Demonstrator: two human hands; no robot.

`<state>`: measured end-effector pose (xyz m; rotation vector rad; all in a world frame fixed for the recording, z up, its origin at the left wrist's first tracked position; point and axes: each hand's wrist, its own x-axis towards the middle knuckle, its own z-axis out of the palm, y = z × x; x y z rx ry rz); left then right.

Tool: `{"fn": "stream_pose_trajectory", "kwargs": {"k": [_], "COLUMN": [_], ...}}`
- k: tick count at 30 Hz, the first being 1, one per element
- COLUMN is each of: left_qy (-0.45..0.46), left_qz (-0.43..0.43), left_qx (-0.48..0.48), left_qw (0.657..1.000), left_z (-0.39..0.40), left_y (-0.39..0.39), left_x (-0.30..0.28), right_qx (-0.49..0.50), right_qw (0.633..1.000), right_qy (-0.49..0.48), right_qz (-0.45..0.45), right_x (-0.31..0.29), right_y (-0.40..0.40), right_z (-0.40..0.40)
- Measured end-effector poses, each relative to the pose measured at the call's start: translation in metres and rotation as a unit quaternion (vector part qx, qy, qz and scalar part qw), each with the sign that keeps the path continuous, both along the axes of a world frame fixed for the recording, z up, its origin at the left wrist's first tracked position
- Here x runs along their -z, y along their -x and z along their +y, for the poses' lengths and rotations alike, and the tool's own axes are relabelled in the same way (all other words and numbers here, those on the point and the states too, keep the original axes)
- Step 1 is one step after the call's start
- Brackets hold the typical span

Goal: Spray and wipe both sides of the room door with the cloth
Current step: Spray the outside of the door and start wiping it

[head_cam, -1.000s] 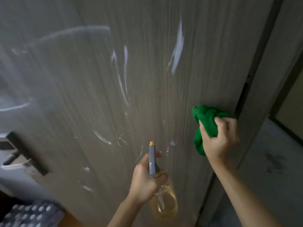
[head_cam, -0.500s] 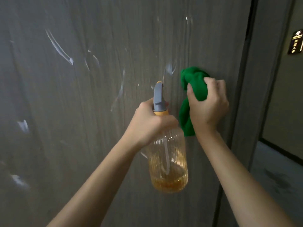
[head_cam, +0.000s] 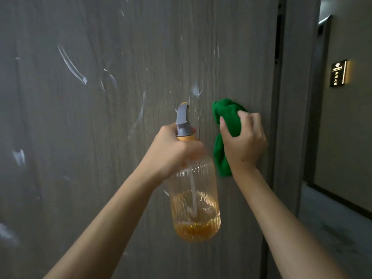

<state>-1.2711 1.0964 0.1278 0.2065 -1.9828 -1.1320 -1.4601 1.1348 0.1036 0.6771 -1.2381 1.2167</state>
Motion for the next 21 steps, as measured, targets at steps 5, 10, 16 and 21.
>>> {"fn": "stream_pose_trajectory", "kwargs": {"k": [5, 10, 16, 21], "left_qy": [-0.010, -0.016, -0.060, -0.025], "left_qz": [-0.005, 0.037, 0.079, 0.064], "left_qx": [-0.034, -0.116, -0.158, -0.176], "left_qw": [0.999, 0.992, 0.982, 0.982], "left_z": [-0.001, -0.017, -0.035, -0.030], "left_y": [-0.012, -0.039, -0.077, -0.083], "left_x": [0.016, 0.040, 0.056, 0.057], "right_qx": [-0.003, 0.000, 0.003, 0.006], "right_qw": [1.000, 1.000, 1.000, 1.000], "right_qy": [0.002, 0.014, 0.015, 0.015], "right_qz": [-0.007, -0.008, 0.017, 0.011], "right_x": [0.007, 0.018, 0.035, 0.034], "right_y": [0.001, -0.005, -0.008, -0.009], "right_z": [0.001, -0.002, -0.012, -0.012]}}
